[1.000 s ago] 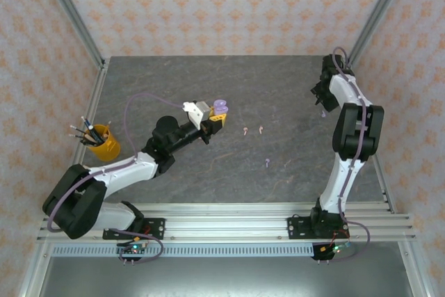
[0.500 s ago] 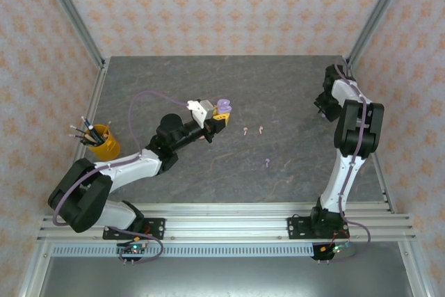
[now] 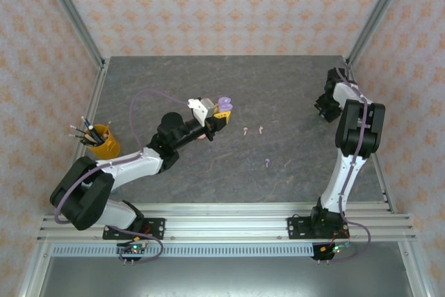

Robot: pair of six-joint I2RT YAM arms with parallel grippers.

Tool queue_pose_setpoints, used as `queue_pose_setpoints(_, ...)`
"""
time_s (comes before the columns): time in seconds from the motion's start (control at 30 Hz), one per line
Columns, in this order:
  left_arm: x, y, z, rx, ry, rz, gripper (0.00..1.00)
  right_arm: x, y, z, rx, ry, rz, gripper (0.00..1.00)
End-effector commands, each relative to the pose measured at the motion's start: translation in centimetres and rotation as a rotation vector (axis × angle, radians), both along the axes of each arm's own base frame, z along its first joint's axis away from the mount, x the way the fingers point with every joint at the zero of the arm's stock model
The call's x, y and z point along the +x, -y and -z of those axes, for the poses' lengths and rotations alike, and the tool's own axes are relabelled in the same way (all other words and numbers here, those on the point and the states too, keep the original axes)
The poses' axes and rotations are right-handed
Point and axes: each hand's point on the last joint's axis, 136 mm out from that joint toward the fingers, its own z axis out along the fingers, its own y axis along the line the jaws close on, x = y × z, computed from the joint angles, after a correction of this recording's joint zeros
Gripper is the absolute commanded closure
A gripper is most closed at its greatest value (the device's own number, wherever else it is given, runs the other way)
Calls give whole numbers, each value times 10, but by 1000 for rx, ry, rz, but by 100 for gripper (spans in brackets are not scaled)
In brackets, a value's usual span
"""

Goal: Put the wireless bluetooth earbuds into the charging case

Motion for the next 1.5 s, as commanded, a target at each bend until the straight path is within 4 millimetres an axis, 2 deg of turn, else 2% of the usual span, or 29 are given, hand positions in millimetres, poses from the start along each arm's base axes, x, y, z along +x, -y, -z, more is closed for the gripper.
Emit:
queue_pose_setpoints(0.0,1,8,-23,-41,51,29,100,-3,7,14,-1,-25,1,56)
queue_pose_setpoints(0.13,2,9,-24,-42,51,31,100,-2,5,18,12,-28,-8,60)
queue_pose_setpoints(0.3,3,10,-24,-44,50,30,100,-2,1,20,29,-22,-21,71)
queue_pose_setpoints(0.57,2,9,-25,-48,48,28,100,-6,-12,10,92,27,-25,83)
queue_pose_setpoints(0.73,0,6,-22,-45,46,18,100,-17,-27,-2,148,82,-21,86)
queue_pose_setpoints(0.87,-3,2,-22,-48,45,8,100,-34,-44,-12,160,104,-47,86)
queue_pose_setpoints(1.13,-10,-9,-21,-36,44,-24,100,-69,-110,-39,194,161,-164,87)
queue_pose_setpoints(1.3,-13,-16,-18,-30,45,-51,100,-93,-169,-57,191,182,-304,87)
queue_pose_setpoints(1.47,-15,-24,-19,-12,61,-87,100,-123,-230,-62,185,172,-445,87)
